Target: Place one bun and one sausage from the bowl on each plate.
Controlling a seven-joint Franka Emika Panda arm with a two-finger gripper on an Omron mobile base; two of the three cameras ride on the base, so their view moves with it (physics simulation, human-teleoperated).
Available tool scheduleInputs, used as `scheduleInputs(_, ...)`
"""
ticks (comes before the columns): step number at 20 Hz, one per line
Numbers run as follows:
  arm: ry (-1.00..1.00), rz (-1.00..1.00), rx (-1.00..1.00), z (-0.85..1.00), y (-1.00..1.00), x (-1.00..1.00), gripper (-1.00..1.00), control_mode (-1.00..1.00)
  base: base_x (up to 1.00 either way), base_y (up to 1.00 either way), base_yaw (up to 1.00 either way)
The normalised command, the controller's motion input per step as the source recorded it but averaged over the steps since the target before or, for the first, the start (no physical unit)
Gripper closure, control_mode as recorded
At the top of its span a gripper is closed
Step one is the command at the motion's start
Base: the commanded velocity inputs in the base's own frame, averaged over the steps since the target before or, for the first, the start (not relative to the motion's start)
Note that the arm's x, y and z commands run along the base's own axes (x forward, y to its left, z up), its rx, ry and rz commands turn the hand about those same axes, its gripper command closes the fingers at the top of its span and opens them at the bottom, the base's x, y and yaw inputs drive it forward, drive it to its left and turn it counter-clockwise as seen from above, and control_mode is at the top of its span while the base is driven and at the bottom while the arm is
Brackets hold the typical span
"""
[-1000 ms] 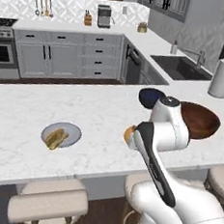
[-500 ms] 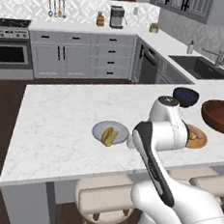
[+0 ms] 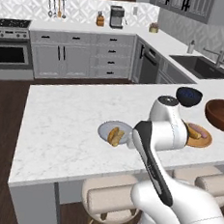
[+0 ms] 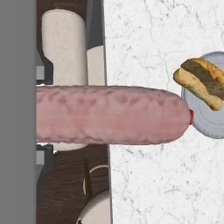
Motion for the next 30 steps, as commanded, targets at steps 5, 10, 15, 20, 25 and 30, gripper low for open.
scheduleInputs(5, 0.0, 0.02, 0.0, 0.0, 0.13, 0.52, 1.0, -1.0, 0.26, 0.14, 0.0)
scheduleInputs(10, 0.0, 0.12, 0.0, 0.01, 0.0, 1.0, 1.0, -1.0, 0.0, 0.0, 0.0)
scheduleInputs(15, 0.07, 0.02, 0.0, -0.03, -0.02, 1.0, 1.0, -1.0, 0.0, 0.0, 0.0)
scheduleInputs(20, 0.11, 0.0, 0.0, -0.39, -0.21, 1.0, 1.0, -1.0, 0.0, 0.0, 0.0)
scheduleInputs(25, 0.11, 0.0, 0.0, -0.32, -0.02, 1.0, 1.0, -1.0, 0.0, 0.0, 0.0)
scheduleInputs(30, 0.02, 0.0, 0.0, -0.4, 0.03, 1.0, 1.0, -1.0, 0.0, 0.0, 0.0)
